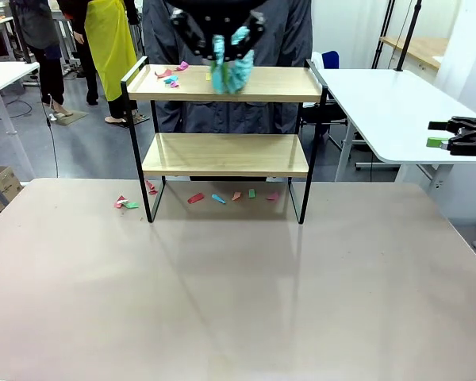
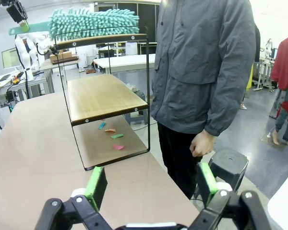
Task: Clean the shelf.
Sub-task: Clean the specific section of the Shelf indicated by the human with the Duster.
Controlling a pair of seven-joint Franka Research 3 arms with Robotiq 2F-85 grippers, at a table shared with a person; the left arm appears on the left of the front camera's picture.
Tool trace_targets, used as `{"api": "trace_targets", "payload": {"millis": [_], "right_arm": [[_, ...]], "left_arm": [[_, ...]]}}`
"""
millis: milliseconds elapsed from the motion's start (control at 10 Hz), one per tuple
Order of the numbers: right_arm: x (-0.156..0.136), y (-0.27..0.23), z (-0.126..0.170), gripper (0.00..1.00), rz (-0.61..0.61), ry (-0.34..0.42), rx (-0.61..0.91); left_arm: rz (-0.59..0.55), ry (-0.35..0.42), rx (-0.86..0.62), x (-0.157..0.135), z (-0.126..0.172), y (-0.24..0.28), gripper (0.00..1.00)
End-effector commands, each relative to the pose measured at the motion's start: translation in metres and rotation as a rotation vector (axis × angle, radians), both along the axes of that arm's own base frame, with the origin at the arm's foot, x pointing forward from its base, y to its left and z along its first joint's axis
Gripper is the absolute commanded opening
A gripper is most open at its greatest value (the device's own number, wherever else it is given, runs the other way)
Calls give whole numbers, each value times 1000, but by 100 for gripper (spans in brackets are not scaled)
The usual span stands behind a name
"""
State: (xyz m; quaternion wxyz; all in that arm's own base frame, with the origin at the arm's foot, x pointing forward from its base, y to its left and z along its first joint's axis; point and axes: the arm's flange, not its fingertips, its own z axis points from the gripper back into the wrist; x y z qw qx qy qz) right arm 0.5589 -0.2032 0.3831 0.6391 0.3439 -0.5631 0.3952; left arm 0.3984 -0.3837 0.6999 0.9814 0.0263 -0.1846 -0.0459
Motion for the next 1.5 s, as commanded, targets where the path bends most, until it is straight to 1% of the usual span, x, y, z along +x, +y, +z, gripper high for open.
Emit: {"api": "trace_targets", "payload": {"millis": [0,400,600,700,900,1000,1100,1300,1400], "right_arm": [[1,2,3,100,2,-6,0],[1,2,3,100,2,-6,0],[1,2,3,100,2,-6,0],[1,2,3,100,2,-6,0],[1,2,3,100,2,-6,0],[1,2,3,100,2,-6,0],[1,2,3,100,2,-6,0],[1,2,3,100,2,-6,0],[1,2,3,100,2,-6,0]], "left_arm": [[100,17,90,-11,-12,20,13],[281,49,412,-32,-20,60,13],[342,5,569,-41,-20,59,13],[381,-37,661,-44,-17,53,13],[287,-141,664,-45,-14,30,13],[201,-142,572,-46,-13,21,13],[297,-86,653,-51,-22,44,13],[297,-86,653,-51,-22,44,13],[263,-103,640,-49,-22,30,13]]}}
